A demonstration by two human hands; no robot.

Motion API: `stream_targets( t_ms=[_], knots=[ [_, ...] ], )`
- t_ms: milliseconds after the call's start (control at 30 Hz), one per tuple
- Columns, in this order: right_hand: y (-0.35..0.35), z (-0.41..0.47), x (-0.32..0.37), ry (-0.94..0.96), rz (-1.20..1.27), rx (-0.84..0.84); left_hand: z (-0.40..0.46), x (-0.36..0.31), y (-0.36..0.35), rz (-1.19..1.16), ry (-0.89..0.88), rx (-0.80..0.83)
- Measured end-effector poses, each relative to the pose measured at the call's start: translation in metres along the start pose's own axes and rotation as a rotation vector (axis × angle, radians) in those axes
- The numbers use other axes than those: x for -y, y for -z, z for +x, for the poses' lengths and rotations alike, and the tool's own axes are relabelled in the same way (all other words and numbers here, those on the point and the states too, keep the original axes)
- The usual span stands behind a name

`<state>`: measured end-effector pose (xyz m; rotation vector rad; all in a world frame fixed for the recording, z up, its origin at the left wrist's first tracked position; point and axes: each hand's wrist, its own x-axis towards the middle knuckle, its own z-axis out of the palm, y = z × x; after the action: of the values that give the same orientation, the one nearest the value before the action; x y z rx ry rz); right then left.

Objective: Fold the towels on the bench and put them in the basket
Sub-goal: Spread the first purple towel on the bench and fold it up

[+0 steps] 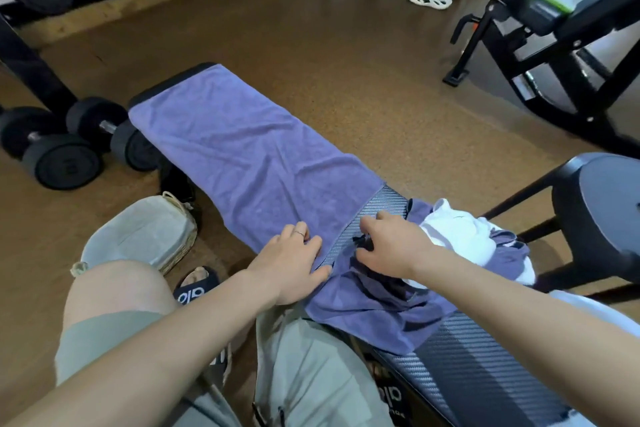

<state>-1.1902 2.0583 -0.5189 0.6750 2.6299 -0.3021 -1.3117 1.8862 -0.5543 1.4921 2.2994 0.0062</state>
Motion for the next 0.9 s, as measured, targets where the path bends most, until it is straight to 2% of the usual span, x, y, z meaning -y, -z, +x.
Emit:
stream_targets(
  t_ms=[67, 100, 133, 200, 267, 367, 433, 500, 600, 700, 733, 767, 833, 867, 900],
  knots=[
    [0.008, -0.003, -0.011, 0.017, -0.168, -0.222, 0.002, -0.004, 0.000, 0.003, 0.025, 0.004],
    [0.009, -0.003, -0.018, -0.040, -0.244, -0.229, 0.003, -0.006, 0.001, 0.005, 0.032, 0.007],
    [0.009, -0.003, -0.024, -0.141, -0.250, -0.152, 0.004, -0.008, 0.003, 0.004, 0.035, 0.006],
    [0.003, -0.005, -0.038, -0.326, -0.107, 0.096, 0.007, -0.017, 0.006, -0.015, 0.007, -0.002],
    [-0.007, -0.012, -0.043, -0.355, -0.035, 0.249, 0.006, -0.029, 0.010, -0.016, -0.078, -0.013],
    [-0.014, -0.028, -0.036, -0.293, -0.113, 0.178, 0.006, -0.055, 0.005, 0.079, -0.222, 0.019],
    [-0.015, -0.038, -0.033, -0.244, -0.104, 0.164, 0.009, -0.075, -0.008, 0.029, -0.238, 0.059],
    [-0.015, -0.047, -0.031, -0.221, 0.004, 0.276, 0.013, -0.092, -0.020, -0.085, -0.230, 0.044],
    [-0.012, -0.064, -0.030, -0.273, 0.320, 0.444, 0.021, -0.107, -0.030, -0.219, -0.211, 0.047],
    [0.008, -0.077, -0.049, -0.323, 0.726, 0.481, 0.027, -0.112, -0.034, -0.248, -0.221, 0.032],
    [0.019, -0.081, -0.057, -0.326, 0.778, 0.446, 0.029, -0.114, -0.035, -0.262, -0.223, 0.027],
    [0.026, -0.081, -0.066, -0.323, 0.725, 0.334, 0.030, -0.116, -0.035, -0.283, -0.225, 0.025],
    [0.032, -0.077, -0.081, -0.359, 0.381, 0.031, 0.033, -0.120, -0.033, -0.319, -0.243, 0.023],
    [0.028, -0.073, -0.086, -0.392, 0.211, -0.052, 0.034, -0.122, -0.033, -0.331, -0.264, 0.020],
    [0.020, -0.071, -0.088, -0.437, 0.101, -0.026, 0.036, -0.124, -0.032, -0.341, -0.294, 0.016]
  ],
)
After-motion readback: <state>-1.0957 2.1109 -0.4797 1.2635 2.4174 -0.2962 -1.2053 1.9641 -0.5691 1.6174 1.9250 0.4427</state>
